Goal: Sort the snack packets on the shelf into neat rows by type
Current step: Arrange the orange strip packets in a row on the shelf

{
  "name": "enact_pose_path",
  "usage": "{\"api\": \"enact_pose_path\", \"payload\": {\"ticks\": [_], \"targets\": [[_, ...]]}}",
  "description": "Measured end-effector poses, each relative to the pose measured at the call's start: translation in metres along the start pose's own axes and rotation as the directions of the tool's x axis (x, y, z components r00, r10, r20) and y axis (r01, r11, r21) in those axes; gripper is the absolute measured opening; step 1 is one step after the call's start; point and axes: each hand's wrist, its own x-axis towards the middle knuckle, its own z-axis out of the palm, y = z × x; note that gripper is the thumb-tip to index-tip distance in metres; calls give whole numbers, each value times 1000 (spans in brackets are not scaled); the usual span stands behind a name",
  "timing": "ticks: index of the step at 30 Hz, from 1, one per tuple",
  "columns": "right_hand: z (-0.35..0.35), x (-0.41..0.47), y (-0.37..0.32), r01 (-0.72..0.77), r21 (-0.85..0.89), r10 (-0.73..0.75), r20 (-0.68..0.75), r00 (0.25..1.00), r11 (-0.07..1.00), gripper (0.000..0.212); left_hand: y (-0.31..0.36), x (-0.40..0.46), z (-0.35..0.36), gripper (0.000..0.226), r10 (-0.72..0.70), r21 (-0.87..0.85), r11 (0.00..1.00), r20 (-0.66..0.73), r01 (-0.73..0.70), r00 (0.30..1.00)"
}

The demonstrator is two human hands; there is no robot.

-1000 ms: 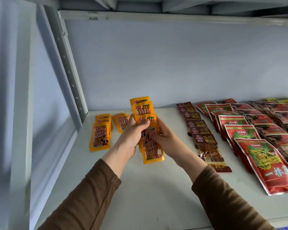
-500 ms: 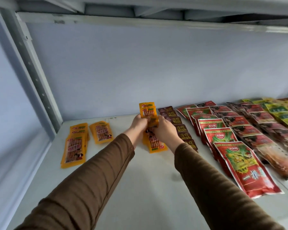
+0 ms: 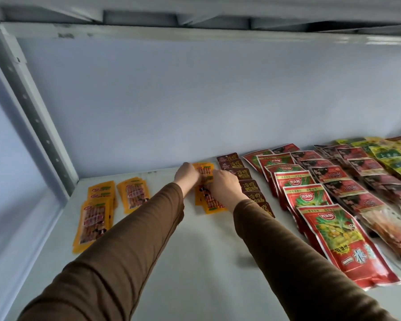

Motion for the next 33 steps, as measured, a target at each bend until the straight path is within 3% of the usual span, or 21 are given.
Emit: {"api": "enact_pose_path", "payload": {"ticks": [4,10,14,19,21,25,28,30,33], "targets": [[2,-4,-3,-10,-85,9,-14,1000,996,23,5,-5,-3,37,11,135,991,12,-12,1000],[4,-8,-4,-26,-117,21,-49,999,993,21,2,-11,-13,32,18,172,985,50,-26,999],[8,-9,-5,-36,-131,28,-65,997,991,24,4,-27,-9,13,-50,148,989,138,30,989],[8,-12,-6,-24,-134,15,-63,998,991,25,5,-43,-5,26,-38,70,997,159,27,986],[5,-15,-6,-28,-147,21,-44,999,989,26,-1,-47,-10,22,-16,22,1000,142,13,990],[-5,-23,-16,2,-108,-20,-162,987,994,27,-25,-63,-33,28,154,-6,988,20,-154,988],[-5,-35,-45,202,67,-180,-251,951,977,33,-59,-84,-54,39,220,-12,975,-146,-224,965],[1,-42,-74,282,202,-240,-208,948,938,35,-86,-101,-71,35,212,-44,972,-250,-230,945],[20,-45,-112,265,293,-257,-65,964,919,43,-127,-125,-100,27,168,-53,977,-403,-207,899]]}}
